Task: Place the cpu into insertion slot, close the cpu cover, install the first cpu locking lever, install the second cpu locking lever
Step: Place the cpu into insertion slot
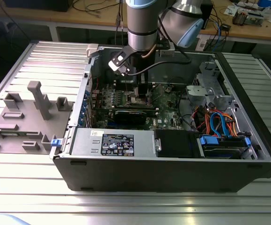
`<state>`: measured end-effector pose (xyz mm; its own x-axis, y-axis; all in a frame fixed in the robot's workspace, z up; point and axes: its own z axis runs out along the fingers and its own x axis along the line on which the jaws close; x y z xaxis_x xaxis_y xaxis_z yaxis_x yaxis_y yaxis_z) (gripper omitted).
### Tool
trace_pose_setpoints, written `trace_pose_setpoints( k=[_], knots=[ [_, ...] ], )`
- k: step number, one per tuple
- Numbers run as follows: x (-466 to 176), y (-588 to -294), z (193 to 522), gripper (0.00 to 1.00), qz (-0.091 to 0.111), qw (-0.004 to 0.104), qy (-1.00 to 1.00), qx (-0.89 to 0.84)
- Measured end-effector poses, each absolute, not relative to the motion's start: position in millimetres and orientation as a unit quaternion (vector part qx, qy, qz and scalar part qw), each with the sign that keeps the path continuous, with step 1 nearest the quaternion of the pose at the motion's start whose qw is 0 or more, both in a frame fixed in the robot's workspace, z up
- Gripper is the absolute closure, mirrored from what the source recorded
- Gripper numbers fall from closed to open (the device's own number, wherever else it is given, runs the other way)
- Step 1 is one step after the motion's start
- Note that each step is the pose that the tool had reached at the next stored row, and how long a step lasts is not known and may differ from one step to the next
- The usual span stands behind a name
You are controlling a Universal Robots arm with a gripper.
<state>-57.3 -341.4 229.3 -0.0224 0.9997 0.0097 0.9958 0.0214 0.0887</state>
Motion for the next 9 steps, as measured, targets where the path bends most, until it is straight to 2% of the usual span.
trace_pose_setpoints(
  k=[9],
  knots=[
    [-63.0,-340.0,211.1,0.46,0.039,0.032,0.711,0.701]
  ],
)
